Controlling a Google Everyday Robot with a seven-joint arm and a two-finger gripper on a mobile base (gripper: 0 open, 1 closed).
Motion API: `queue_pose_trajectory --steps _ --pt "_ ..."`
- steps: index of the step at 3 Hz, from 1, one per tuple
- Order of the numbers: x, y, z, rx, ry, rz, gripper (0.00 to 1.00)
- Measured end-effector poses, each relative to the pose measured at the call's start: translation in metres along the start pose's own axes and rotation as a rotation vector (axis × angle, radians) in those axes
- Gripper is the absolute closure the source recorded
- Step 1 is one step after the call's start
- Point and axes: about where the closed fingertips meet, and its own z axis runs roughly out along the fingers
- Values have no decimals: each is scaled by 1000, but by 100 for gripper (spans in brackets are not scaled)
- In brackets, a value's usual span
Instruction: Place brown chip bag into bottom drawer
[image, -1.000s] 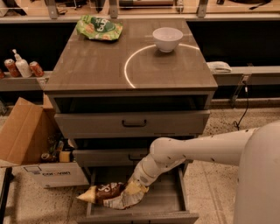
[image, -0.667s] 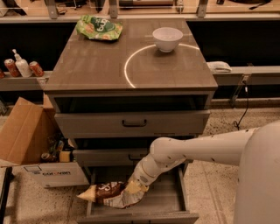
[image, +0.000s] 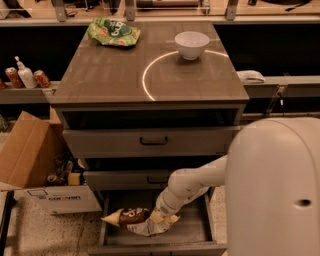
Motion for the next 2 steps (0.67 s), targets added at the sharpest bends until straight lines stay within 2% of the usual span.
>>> queue_pose_trajectory --steps 1,2 --pt "21 -35 31 72 6 95 81" --pt "33 -63 55 109 -42 162 57"
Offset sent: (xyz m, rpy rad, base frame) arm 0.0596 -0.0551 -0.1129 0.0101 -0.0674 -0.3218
